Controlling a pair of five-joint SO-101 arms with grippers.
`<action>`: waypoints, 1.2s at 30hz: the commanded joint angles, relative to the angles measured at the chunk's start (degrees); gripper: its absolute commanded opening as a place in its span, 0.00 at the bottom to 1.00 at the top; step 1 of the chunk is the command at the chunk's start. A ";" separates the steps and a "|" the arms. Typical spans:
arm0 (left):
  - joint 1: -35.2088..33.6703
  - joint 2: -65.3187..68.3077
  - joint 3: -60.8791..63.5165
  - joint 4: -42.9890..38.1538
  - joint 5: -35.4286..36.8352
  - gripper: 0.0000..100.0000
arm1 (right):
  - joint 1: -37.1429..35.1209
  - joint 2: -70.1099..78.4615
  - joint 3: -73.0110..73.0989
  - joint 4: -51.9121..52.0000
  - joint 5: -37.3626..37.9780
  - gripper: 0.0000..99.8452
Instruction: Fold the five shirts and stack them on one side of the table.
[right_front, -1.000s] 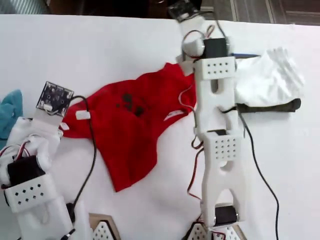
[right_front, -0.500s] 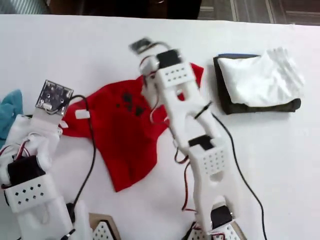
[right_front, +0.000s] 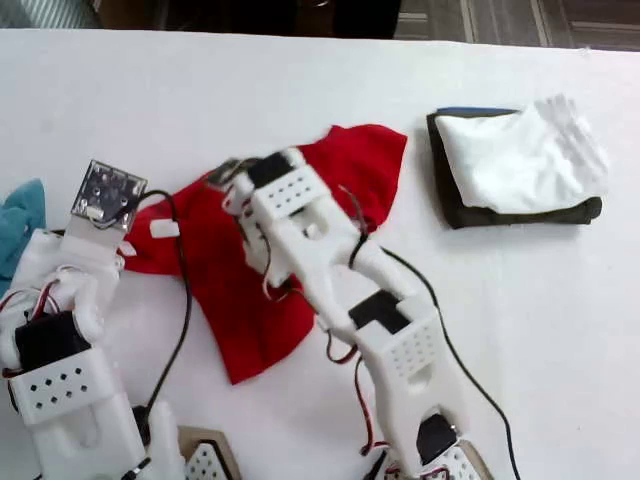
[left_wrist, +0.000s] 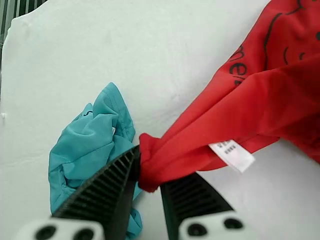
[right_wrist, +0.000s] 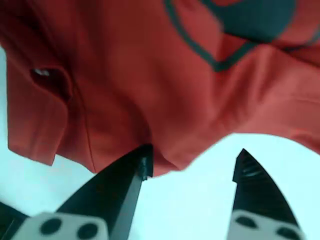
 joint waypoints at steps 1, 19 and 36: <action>-0.53 -0.70 -0.66 -1.14 -0.62 0.03 | -1.19 -4.26 4.48 -4.70 -0.62 0.26; -0.53 -0.79 -0.40 -1.14 -0.62 0.03 | 12.70 -4.44 8.88 -13.49 6.33 0.02; -0.35 -0.79 7.96 -1.05 -0.62 0.03 | 21.49 -4.18 -9.93 -24.84 24.18 0.02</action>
